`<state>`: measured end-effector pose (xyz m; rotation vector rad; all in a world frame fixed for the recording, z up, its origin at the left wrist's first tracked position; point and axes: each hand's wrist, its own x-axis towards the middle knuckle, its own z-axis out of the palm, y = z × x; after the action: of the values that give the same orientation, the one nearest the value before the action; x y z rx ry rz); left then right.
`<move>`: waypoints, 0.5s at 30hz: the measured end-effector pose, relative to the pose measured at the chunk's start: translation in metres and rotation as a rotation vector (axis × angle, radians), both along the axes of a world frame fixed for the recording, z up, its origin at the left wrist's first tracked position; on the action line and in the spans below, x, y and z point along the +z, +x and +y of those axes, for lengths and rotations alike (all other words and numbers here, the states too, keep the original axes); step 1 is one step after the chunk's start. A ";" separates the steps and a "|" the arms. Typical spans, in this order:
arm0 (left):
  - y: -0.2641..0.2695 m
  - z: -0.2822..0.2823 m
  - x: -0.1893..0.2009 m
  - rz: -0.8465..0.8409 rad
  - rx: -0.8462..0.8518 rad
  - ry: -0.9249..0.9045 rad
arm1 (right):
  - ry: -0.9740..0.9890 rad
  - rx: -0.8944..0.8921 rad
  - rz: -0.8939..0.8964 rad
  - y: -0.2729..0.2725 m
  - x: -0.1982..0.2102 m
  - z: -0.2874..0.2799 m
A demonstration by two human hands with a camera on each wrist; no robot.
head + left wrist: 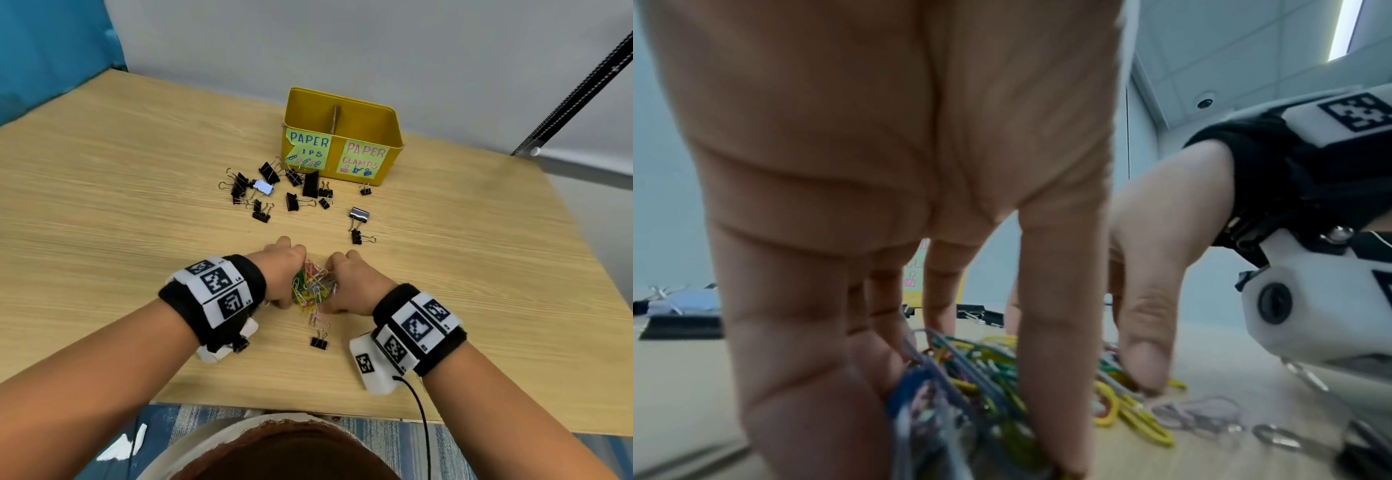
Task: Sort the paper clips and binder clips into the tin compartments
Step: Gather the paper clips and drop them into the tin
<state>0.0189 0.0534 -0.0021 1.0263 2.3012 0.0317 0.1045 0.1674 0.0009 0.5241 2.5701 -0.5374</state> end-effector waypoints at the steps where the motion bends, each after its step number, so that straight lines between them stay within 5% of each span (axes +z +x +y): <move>1: -0.001 0.001 0.000 -0.002 0.002 0.005 | -0.008 -0.001 0.016 -0.004 0.000 -0.001; 15: -0.011 0.005 -0.002 0.008 0.073 0.179 | -0.002 0.068 0.156 -0.025 -0.008 -0.002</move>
<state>0.0075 0.0581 -0.0036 1.0310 2.3757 0.2680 0.0793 0.1655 -0.0067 0.4068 2.7236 -0.5784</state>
